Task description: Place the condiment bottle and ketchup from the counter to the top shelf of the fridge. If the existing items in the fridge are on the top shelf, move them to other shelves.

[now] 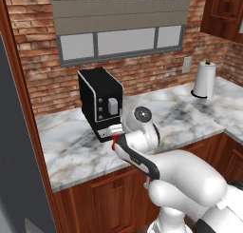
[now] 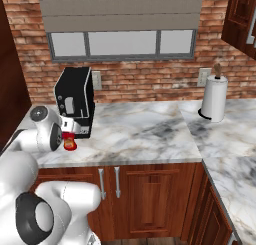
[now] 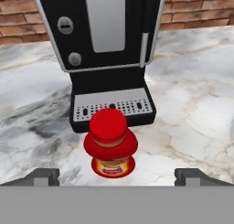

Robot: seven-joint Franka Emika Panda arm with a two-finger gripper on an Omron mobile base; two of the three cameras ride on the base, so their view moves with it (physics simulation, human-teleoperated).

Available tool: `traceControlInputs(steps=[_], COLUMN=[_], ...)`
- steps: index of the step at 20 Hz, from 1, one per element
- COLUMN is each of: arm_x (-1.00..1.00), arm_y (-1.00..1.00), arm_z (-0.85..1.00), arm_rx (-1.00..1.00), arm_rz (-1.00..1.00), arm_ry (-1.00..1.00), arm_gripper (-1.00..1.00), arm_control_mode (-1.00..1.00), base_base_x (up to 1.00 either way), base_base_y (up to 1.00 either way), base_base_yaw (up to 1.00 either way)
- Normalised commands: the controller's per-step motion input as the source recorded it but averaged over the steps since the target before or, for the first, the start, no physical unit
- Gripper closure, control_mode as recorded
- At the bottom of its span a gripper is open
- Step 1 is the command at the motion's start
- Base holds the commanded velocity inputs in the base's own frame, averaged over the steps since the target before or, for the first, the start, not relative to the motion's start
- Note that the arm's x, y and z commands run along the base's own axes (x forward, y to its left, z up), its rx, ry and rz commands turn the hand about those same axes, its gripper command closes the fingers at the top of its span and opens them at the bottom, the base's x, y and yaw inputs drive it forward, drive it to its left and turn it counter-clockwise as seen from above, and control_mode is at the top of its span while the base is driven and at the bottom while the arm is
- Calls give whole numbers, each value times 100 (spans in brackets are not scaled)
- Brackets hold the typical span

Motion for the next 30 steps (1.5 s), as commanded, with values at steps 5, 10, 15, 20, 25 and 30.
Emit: traceControlInputs(steps=[5, 10, 15, 20, 25, 30], arm_x=[13, 7, 6, 12, 17, 14], arm_y=[1, 10, 14, 6, 0, 0], arm_z=[-6, -16, -19, -10, -1, 0], arm_rx=[0, 0, 0, 0, 0, 0], arm_rz=[0, 0, 0, 0, 0, 0], arm_ry=[-2, -5, -4, -3, -2, 0], arm_gripper=[-100, -100, -100, -100, -100, -100], arm_control_mode=[-100, -100, -100, -100, -100, -100], base_base_x=[0, 0, 0, 0, 0, 0], base_base_y=[0, 0, 0, 0, 0, 0], base_base_yaw=[0, 0, 0, 0, 0, 0])
